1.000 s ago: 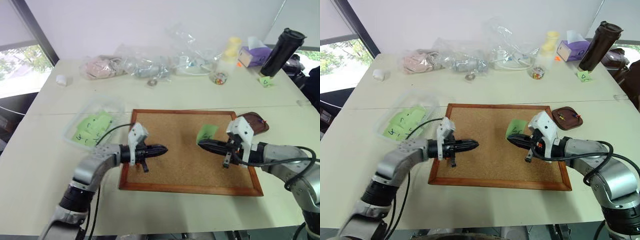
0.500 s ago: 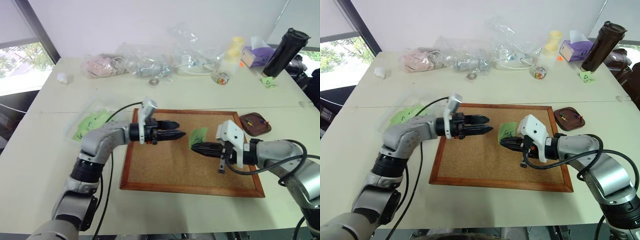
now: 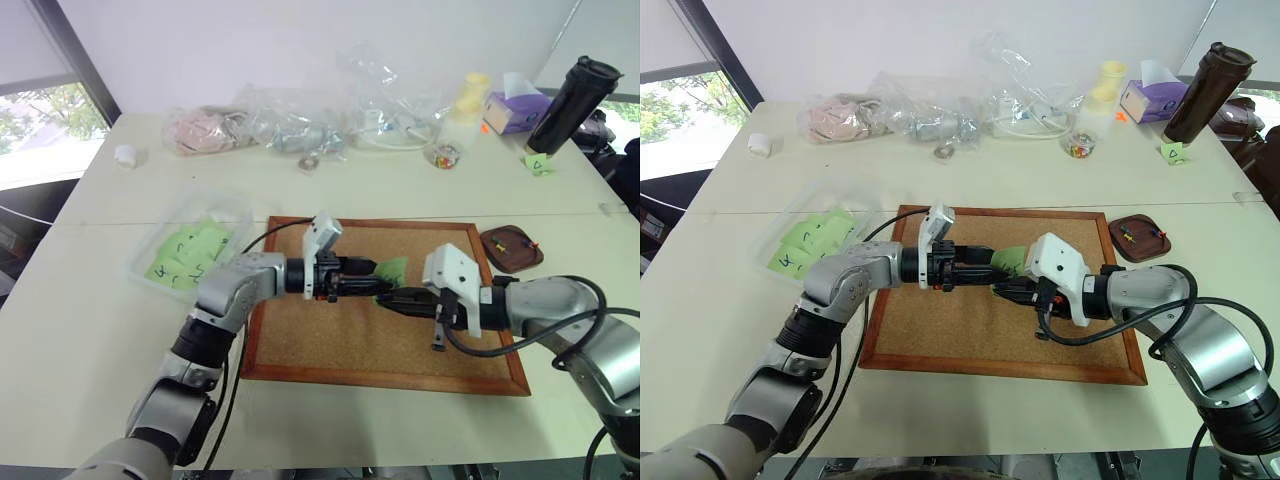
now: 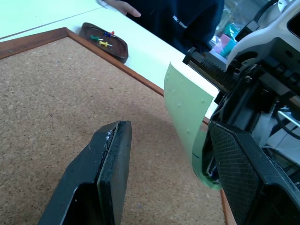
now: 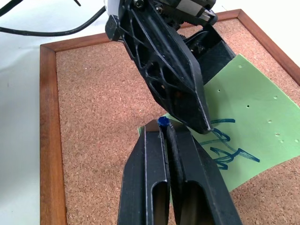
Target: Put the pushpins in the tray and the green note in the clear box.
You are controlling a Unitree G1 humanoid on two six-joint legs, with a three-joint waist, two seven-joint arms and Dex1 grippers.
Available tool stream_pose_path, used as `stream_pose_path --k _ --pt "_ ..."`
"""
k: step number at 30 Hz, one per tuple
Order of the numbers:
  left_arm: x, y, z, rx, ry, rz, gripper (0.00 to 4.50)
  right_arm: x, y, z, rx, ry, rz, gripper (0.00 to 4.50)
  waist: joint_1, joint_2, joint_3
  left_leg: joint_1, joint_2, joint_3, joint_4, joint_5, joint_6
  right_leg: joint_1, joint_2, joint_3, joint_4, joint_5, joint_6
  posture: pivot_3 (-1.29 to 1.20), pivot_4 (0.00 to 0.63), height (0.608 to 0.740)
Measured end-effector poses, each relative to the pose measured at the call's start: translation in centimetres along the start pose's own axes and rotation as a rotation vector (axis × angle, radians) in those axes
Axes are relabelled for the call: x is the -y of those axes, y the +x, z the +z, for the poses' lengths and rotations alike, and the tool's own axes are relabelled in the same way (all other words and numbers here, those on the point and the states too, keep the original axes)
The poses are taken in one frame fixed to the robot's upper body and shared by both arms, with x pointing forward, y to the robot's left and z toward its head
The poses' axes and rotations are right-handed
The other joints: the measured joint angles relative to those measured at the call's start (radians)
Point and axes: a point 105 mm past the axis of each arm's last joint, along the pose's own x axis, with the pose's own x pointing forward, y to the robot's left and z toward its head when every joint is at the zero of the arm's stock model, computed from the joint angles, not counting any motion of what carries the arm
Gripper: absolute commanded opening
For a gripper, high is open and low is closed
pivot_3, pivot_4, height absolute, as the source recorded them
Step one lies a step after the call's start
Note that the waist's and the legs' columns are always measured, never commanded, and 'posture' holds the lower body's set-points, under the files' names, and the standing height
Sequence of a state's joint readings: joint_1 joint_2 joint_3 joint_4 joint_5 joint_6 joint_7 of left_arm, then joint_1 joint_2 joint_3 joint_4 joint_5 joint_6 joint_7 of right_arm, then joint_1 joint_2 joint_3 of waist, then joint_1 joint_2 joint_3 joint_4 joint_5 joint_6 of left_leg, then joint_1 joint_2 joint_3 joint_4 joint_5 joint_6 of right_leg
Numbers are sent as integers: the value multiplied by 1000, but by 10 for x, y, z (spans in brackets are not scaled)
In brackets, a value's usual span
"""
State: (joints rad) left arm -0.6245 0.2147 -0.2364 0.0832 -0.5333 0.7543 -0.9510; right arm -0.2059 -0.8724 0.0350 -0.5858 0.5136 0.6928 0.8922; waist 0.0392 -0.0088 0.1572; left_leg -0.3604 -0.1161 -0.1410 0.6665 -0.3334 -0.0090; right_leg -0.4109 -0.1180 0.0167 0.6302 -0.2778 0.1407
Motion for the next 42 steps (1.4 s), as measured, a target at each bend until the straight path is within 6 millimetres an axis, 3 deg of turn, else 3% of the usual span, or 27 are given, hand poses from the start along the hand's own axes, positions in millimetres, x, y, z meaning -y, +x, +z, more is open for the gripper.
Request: stream_pose_path --k 1,5,6,16,23,27,29,32,34,38,42 --pt "-1 1 -1 -5 -4 2 2121 0 0 1 1 -3 0 0 0 0 0 0 0 0 0 0 0 0 0 0 0 0 0 0 150 740" --pt "-2 3 -6 -16 -17 7 198 0 0 4 6 -17 -2 0 0 0 0 0 0 0 0 0 0 0 0 0 0 0 0 0 150 740" --pt "-2 3 -6 -17 -18 6 87 1 0 4 5 -18 -4 0 0 0 0 0 0 0 0 0 0 0 0 0 0 0 0 0 150 740" --pt "-9 -4 -13 -20 3 46 87 4 0 9 5 -35 -36 0 0 0 0 0 0 0 0 0 0 0 0 0 0 0 0 0 150 740" --pt "-26 -13 -34 -45 -8 142 87 14 -16 24 45 -37 -137 0 2 0 0 0 0 0 0 0 0 0 0 0 0 0 0 0 150 740" --pt "-30 -16 -32 -29 -9 172 87 35 -32 29 131 44 -282 0 1 -1 0 0 0 0 0 0 0 0 0 0 0 0 0 0 150 740" --pt "-31 -20 -28 -8 -4 198 87 56 -45 20 156 124 -396 0 1 0 0 0 0 0 1 0 0 0 0 0 1 0 0 0 150 740" --pt "-31 -28 -22 39 18 246 87 107 -88 -18 149 308 -700 0 1 0 0 1 -1 1 1 0 0 0 -1 0 2 0 0 0 150 740" --pt "-30 -30 -24 53 23 268 87 129 -112 -45 111 411 -854 0 0 0 0 1 -1 1 0 0 0 0 -1 1 2 0 0 0 150 740" --pt "-28 -27 -29 66 35 284 87 148 -132 -71 132 546 -964 0 -3 1 0 1 0 2 0 0 0 -1 0 1 2 0 0 0 150 740" --pt "-29 -29 -29 72 63 308 87 153 -140 -97 114 613 -1013 0 -3 1 -1 1 0 2 0 0 0 -1 0 1 2 0 0 0 150 740"
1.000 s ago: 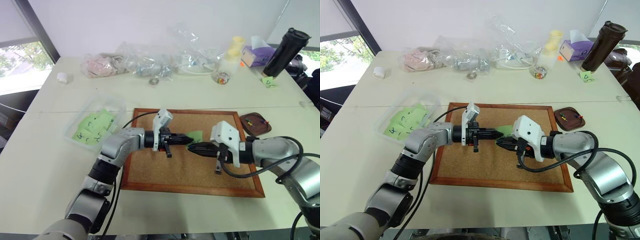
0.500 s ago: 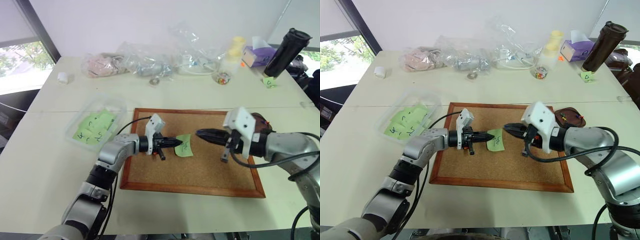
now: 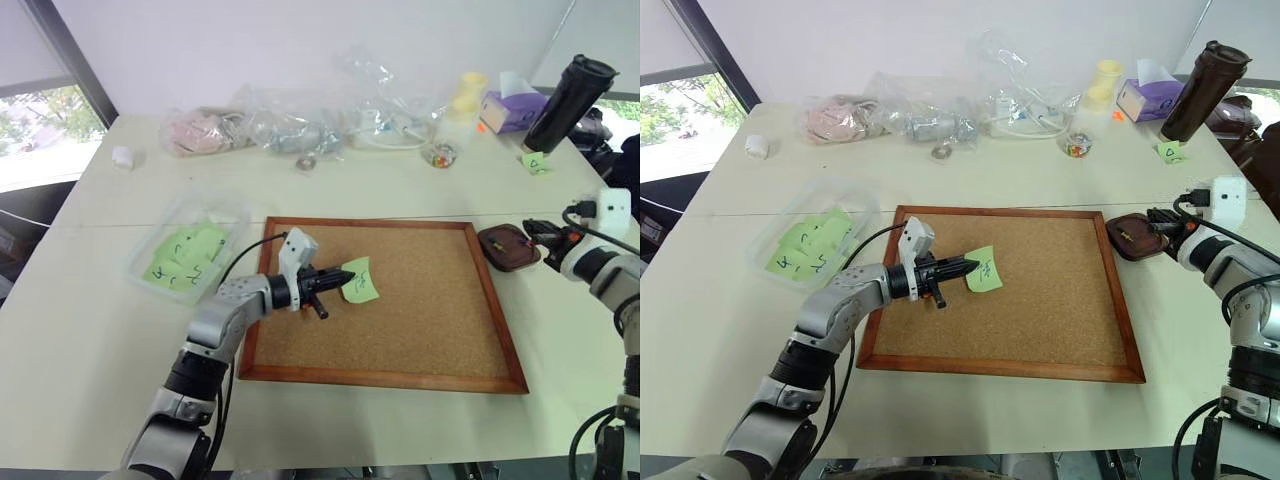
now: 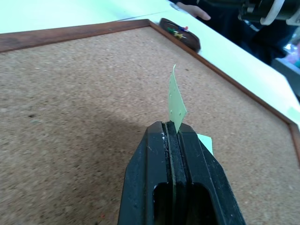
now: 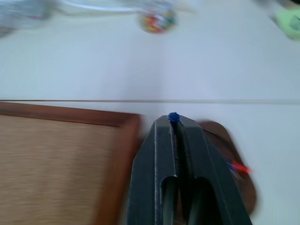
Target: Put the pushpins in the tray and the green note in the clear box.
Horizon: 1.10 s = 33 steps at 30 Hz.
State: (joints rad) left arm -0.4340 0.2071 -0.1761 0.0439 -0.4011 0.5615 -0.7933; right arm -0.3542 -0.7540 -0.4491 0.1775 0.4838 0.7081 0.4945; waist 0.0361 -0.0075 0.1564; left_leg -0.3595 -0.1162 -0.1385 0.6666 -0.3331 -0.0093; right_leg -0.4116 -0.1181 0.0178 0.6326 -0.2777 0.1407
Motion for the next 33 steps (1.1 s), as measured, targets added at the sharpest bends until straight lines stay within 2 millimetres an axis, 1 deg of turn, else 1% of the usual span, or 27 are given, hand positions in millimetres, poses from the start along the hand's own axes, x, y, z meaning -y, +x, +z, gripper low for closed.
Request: stream_pose_path --k 2,8,10,13,15,16,17,18,24,28,30,31,32,33 --pt "0 0 2 6 7 8 87 5 2 -10 -23 13 -2 0 0 0 0 0 0 0 0 0 0 0 0 0 0 0 0 0 150 740" --pt "1 -3 -1 3 8 15 87 6 8 -28 -59 24 14 0 -1 0 0 0 0 0 0 0 0 0 0 0 0 0 0 0 150 740" --pt "0 -3 -1 4 8 23 87 7 10 -37 -71 32 15 0 0 0 0 0 0 0 0 0 0 0 0 0 0 0 0 0 150 740" --pt "-1 -4 -1 7 10 35 0 8 10 -39 -67 26 15 968 0 1 0 0 0 0 1 0 0 1 0 0 0 0 0 0 150 740" --pt "-2 -4 -1 7 10 38 0 8 9 -43 -77 22 20 1914 0 1 -1 0 0 0 1 0 0 1 0 0 0 0 0 0 150 740" --pt "-2 -4 -1 7 10 38 0 8 9 -43 -76 22 23 2473 0 1 -1 1 0 0 1 0 0 1 0 0 0 0 0 0 150 740" --pt "-2 -3 -1 8 9 38 0 8 9 -42 -73 20 23 2878 0 1 -1 1 0 0 1 0 0 1 0 0 0 0 0 0 150 740" --pt "-2 -4 -1 7 9 39 0 7 9 -42 -69 18 25 3381 -1 1 -1 1 0 0 1 0 0 1 0 0 0 0 0 0 150 740" --pt "-2 -5 -3 5 4 44 0 6 6 -43 -69 10 34 3381 1 1 -1 1 0 0 1 0 0 1 0 0 0 0 0 0 150 740" --pt "-1 -5 -2 8 8 44 0 -4 1 -40 -66 0 78 3381 0 1 -1 1 0 0 1 0 0 1 0 0 0 0 0 0 150 740" --pt "-1 -6 -2 9 10 43 0 -15 -4 -27 -38 -16 126 3381 1 2 -1 0 0 0 1 0 0 1 0 0 0 0 0 0 150 740" --pt "-1 -6 -2 8 10 43 0 -21 -8 -18 -17 -31 153 3381 1 2 -1 0 0 0 1 0 0 1 0 0 0 0 0 0 150 740" --pt "-1 -6 -2 7 11 44 0 -27 -13 -7 6 -47 177 3381 1 2 -1 0 0 0 1 0 0 1 0 0 0 0 0 0 150 740" --pt "-2 -7 -2 4 13 45 0 -36 -19 8 39 -70 212 3381 1 2 -1 0 0 0 1 0 0 1 0 0 0 0 0 0 150 740"
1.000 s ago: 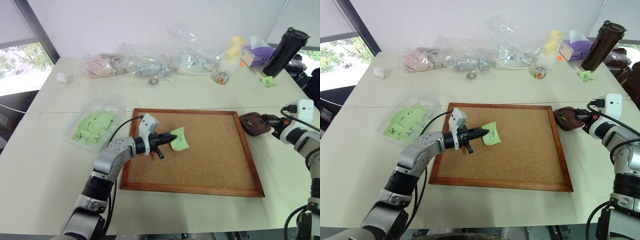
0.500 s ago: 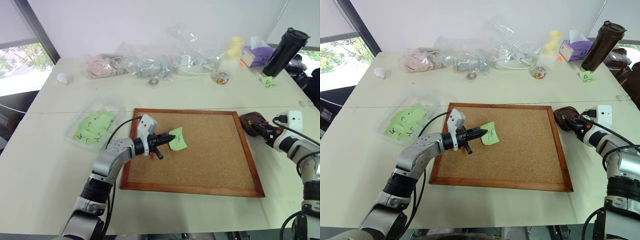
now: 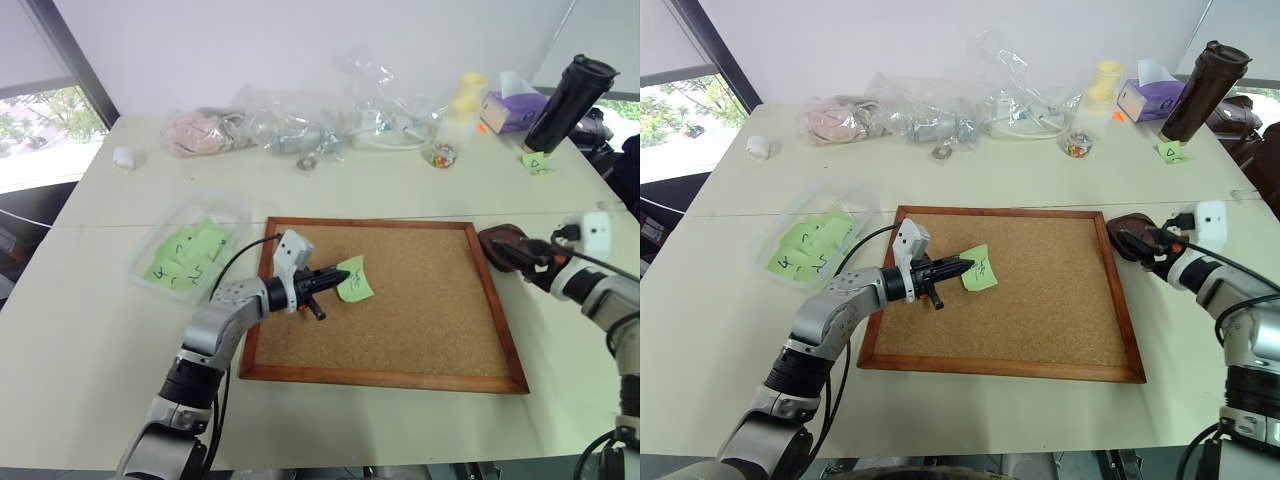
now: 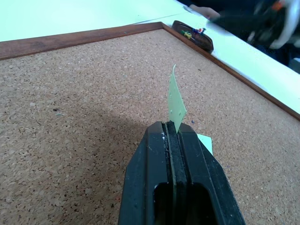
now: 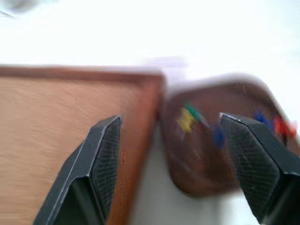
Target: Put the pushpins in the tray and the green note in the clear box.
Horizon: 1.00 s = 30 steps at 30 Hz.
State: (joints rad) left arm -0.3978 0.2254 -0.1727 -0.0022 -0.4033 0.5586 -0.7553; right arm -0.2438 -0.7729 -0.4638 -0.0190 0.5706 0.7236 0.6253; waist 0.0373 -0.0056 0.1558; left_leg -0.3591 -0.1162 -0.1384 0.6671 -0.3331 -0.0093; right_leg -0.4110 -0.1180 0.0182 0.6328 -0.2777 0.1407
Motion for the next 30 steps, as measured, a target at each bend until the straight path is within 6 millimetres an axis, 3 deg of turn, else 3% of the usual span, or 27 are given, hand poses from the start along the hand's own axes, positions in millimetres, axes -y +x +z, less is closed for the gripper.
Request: stream_pose_path --k 4,10,14,17,21,25,27,30 --pt "-1 -2 1 -4 8 3 0 -47 -11 28 36 -65 181 3381 1 0 0 0 0 0 0 0 0 1 0 0 0 0 0 0 150 740" --pt "-3 -13 22 32 53 30 0 -119 -14 26 -27 -97 495 3381 1 0 0 0 0 0 0 0 0 0 0 0 0 0 0 0 150 740" --pt "-20 -28 58 121 118 167 0 -151 -12 18 -96 -168 648 3381 1 -1 1 0 0 0 0 0 0 0 0 0 0 0 0 0 150 740" --pt "-39 -58 94 193 177 319 0 -162 -6 10 -121 -200 696 3381 0 -1 1 0 0 0 0 0 0 0 0 0 0 0 0 0 150 740" --pt "-64 -113 110 186 234 520 0 -166 3 7 -120 -206 727 3381 -9 -1 1 0 1 0 -1 0 0 -2 0 -1 0 0 0 0 150 740" --pt "-77 -158 107 121 270 651 0 -173 9 3 -122 -226 761 3381 -8 -1 1 0 1 0 -1 0 0 -1 0 -1 0 0 0 0 150 740" --pt "-79 -168 101 83 275 671 0 -175 11 1 -123 -237 774 3381 -2 -1 1 0 0 -1 0 0 0 -1 0 -1 0 0 0 0 150 740" --pt "-82 -178 83 25 259 675 971 -173 17 0 -126 -260 770 3461 1 -1 1 0 0 -1 0 0 0 0 0 -1 0 0 0 0 150 740"
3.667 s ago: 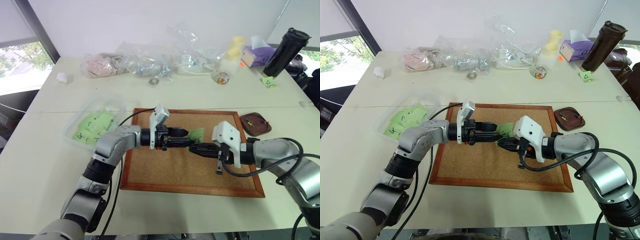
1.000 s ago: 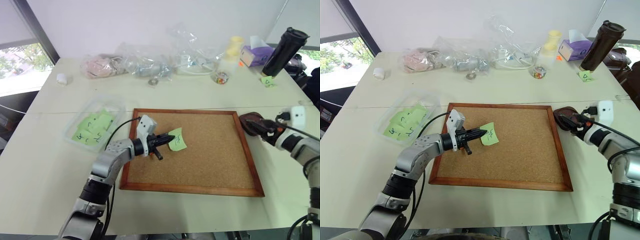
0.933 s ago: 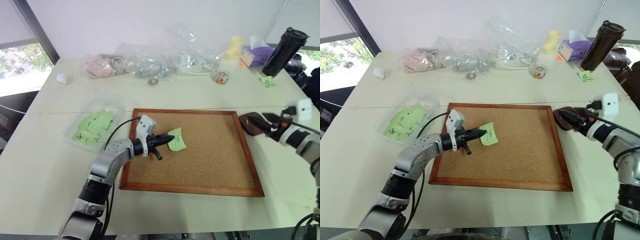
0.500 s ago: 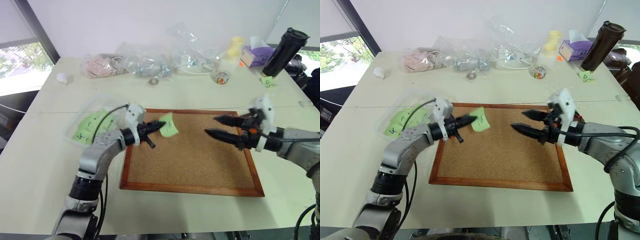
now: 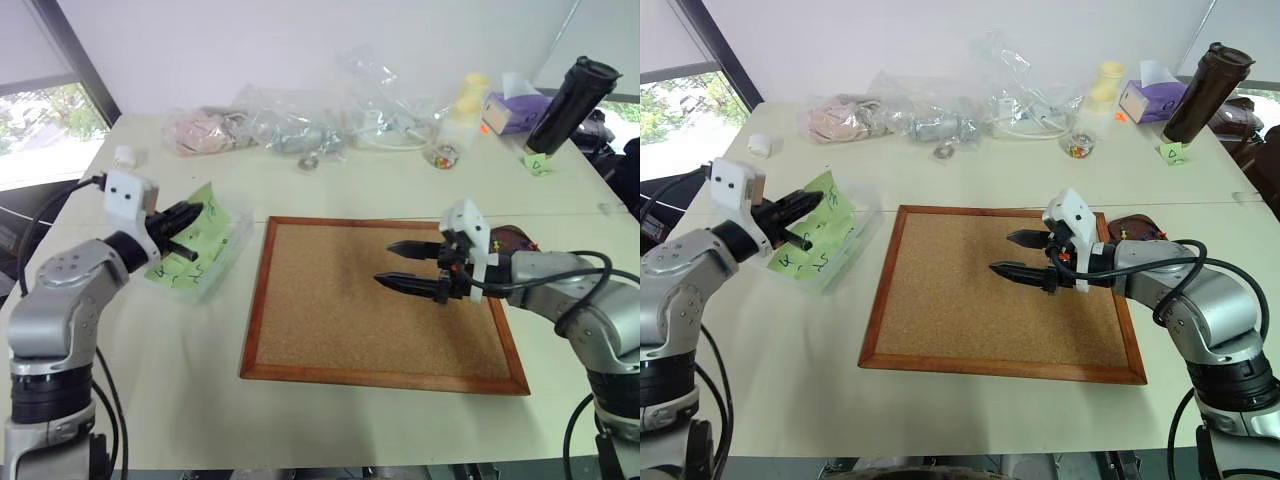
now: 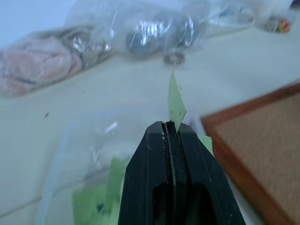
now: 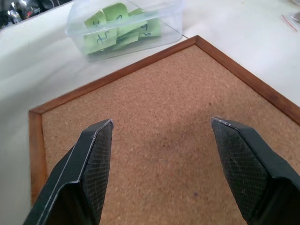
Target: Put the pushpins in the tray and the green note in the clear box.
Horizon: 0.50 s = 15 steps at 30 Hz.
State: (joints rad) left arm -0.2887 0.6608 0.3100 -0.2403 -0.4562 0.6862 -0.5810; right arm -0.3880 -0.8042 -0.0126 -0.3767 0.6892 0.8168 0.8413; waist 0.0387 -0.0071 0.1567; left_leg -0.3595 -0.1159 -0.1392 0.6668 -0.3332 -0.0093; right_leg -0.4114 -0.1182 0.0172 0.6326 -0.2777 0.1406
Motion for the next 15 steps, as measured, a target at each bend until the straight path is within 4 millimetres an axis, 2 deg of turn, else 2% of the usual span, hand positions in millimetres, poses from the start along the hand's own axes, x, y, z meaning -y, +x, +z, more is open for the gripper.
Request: stream_pose_path --k 4,7,9,13,15 --pt "-7 -6 -25 -70 -32 11 3003 6 0 -1 -5 -24 -13 3461 -2 0 0 0 0 0 0 0 0 0 0 0 0 0 0 0 150 740" --pt "-6 -11 -34 -99 -51 -12 4478 5 0 -1 -8 -39 0 3461 -3 0 0 0 1 0 0 0 0 -1 0 0 0 0 0 0 150 740" --pt "-6 -17 -33 -102 -56 -36 4478 4 0 -1 -13 -45 11 3461 -3 0 0 0 1 0 0 0 0 -1 0 0 0 0 0 0 150 740" --pt "3 -26 -15 -63 -38 -117 4478 2 -3 -1 -26 -62 32 3461 -2 0 0 -1 1 0 0 0 0 -1 0 0 0 0 0 0 150 740" --pt "16 -28 -2 -48 -11 -193 4478 2 -9 -5 -63 -73 36 3461 1 0 0 -1 1 -1 0 0 0 0 -1 0 -1 0 0 0 150 740"
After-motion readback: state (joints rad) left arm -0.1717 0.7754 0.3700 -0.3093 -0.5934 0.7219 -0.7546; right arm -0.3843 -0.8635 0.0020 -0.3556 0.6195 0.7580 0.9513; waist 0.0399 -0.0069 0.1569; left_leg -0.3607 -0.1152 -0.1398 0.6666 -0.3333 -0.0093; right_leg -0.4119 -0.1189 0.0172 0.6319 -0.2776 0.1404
